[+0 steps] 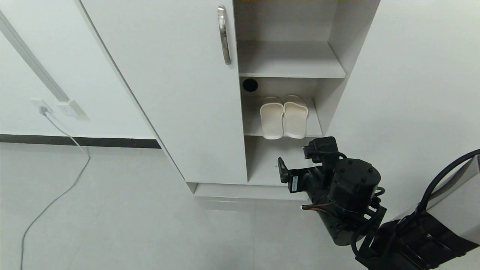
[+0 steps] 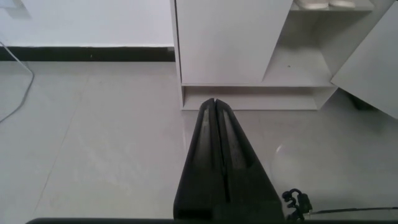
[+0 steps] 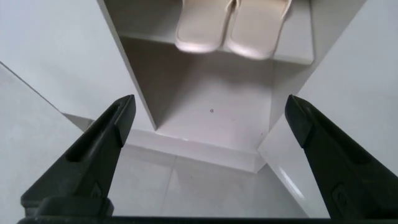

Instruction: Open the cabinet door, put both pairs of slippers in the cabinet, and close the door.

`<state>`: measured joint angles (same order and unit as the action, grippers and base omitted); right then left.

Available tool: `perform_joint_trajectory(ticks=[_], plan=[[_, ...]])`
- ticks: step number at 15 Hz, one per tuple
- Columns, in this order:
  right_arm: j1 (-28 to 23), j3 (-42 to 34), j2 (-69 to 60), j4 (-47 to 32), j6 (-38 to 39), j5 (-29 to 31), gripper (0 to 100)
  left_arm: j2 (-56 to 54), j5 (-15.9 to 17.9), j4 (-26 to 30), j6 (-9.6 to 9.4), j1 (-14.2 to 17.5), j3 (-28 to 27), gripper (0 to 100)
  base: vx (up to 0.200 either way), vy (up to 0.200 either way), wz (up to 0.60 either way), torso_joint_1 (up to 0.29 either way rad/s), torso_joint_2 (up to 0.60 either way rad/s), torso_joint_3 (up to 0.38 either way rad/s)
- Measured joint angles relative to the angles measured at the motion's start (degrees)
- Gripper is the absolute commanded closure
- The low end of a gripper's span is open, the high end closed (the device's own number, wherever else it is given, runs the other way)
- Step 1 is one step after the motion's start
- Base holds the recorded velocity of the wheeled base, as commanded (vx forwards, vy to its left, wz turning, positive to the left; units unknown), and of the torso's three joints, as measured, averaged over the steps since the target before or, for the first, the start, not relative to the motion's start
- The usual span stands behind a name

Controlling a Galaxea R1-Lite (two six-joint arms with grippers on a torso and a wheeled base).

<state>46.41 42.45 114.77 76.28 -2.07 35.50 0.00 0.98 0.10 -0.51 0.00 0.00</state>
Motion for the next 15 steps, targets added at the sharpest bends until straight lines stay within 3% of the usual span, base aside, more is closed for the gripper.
perform_joint_trajectory(ticks=[15], plan=[[-0.38,-1.44,0.02,-0.38,0.93,0.07,0,0.0,-0.11,-0.07,-0.11,0.0,0.0,100,0.0,0.0,0.0,0.001,0.0,0.201]])
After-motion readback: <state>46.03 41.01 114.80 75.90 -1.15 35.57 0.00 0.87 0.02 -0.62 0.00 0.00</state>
